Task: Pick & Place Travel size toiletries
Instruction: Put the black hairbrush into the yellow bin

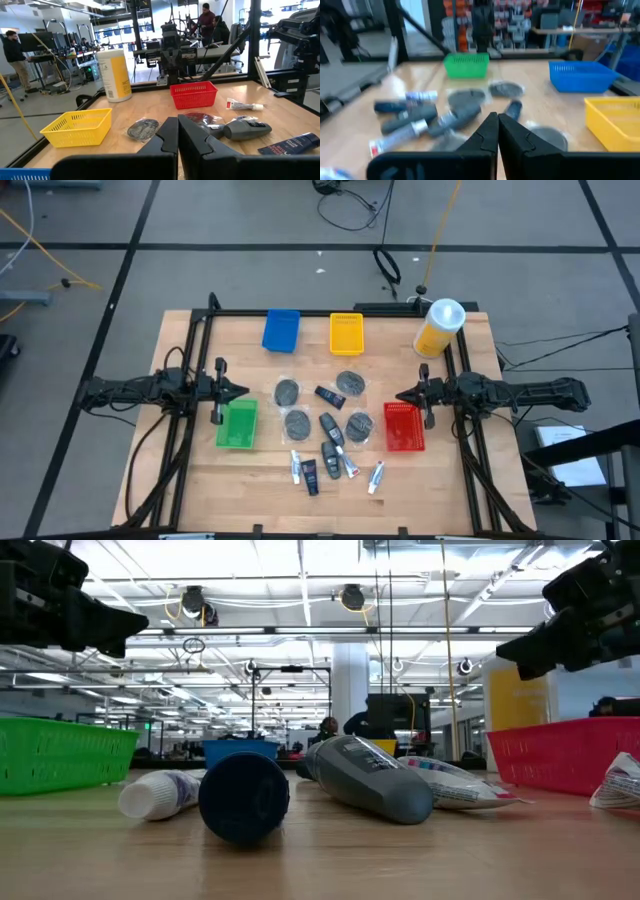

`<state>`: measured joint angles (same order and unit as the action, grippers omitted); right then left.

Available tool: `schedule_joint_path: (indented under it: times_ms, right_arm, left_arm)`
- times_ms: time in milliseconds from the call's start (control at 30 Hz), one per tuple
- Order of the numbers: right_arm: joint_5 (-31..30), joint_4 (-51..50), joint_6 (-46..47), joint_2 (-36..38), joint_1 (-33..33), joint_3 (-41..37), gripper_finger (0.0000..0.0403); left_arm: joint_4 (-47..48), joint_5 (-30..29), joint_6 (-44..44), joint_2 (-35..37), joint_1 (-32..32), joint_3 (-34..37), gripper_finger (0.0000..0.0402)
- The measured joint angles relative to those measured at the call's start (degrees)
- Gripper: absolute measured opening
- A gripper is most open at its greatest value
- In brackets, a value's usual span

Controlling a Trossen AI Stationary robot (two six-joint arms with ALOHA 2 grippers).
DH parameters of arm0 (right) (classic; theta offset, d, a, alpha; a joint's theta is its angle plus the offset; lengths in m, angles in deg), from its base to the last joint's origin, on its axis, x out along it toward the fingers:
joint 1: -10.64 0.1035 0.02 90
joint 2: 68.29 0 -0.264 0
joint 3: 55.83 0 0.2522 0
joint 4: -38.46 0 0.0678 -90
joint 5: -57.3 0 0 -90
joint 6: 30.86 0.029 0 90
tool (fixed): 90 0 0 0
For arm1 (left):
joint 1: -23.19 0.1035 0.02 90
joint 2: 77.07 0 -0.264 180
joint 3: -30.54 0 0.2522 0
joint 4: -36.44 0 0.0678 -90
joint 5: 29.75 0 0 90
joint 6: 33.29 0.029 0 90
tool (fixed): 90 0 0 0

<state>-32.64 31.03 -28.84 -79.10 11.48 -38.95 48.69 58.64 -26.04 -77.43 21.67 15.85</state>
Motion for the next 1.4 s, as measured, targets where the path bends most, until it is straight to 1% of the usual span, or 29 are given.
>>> schedule_joint_path:
  times_ms: [100, 200, 300, 400, 500, 633, 667, 700, 767, 867, 967, 1067, 1200, 1333, 1400]
  right_arm:
    - [0.0, 6.5, 0.1, -0.1, 0.0, 0.0, 0.0]
    - [-0.2, 15.1, -0.9, -0.1, 0.0, 0.0, 0.0]
    - [-4.3, 18.0, -3.8, -0.4, 0.0, 0.0, 0.0]
    - [-9.2, 19.2, -2.8, -0.8, 0.0, 0.0, 0.0]
    - [-12.1, 19.3, 1.3, -1.8, 0.0, 0.0, 0.0]
    - [-12.1, 25.2, 11.6, -2.5, 0.0, 0.0, 0.0]
    - [-12.8, 26.7, 12.3, -2.7, 0.0, 0.0, 0.0]
    - [-14.8, 28.4, 13.0, -2.9, 0.0, 0.0, 0.0]
    - [-20.7, 32.0, 15.4, -3.2, 0.0, 0.0, 0.0]
    - [-27.8, 37.4, 20.6, -3.3, 0.0, 0.0, 0.0]
    - [-31.6, 42.7, 23.9, -3.5, 0.0, 0.0, 0.0]
    - [-31.6, 45.5, 24.8, -3.5, 0.0, 0.0, 0.0]
    - [-31.5, 46.0, 27.1, -3.5, 0.0, 0.0, 0.0]
    - [-31.5, 45.8, 30.9, -3.6, 0.0, 0.0, 0.0002]
    - [-31.5, 45.8, 31.6, -3.6, 0.0, 0.0, 0.0008]
  left_arm:
    - [0.0, 0.0, 0.0, 0.0, 0.0, 0.0, 0.0001]
    - [0.0, 0.0, 0.0, 0.0, 0.0, 0.0, 0.0001]
    - [0.0, 0.0, 0.0, 0.0, 0.0, 0.0, 0.0001]
    - [0.0, 0.0, 0.0, 0.0, 0.0, 0.0, 0.0001]
    - [0.0, 0.0, 0.0, 0.0, 0.0, 0.0, 0.0001]
    - [0.0, 0.0, 0.0, 0.0, 0.0, 0.0, 0.0001]
    - [-0.2, 0.0, 0.2, 0.0, 0.0, 0.0, 0.0001]
    - [-0.7, -0.1, 0.6, 0.0, 0.0, 0.0, 0.0001]
    - [-3.4, -0.2, 1.4, 0.0, 0.0, 0.0, 0.0001]
    - [-9.6, 0.9, -6.6, 0.0, 0.0, 0.0, 0.0001]
    - [-15.5, 1.1, -12.2, 0.0, 0.0, 0.0, 0.0001]
    - [-22.2, 1.0, -13.4, 0.0, 0.0, 0.0, 0.0001]
    - [-30.1, 1.1, -14.3, 0.0, 0.0, 0.0, 0.0001]
    - [-36.8, 1.2, -20.1, 0.0, -0.1, 0.0, 0.0001]
    - [-39.6, 1.2, -20.9, 0.0, -0.1, 0.0, 0.0001]
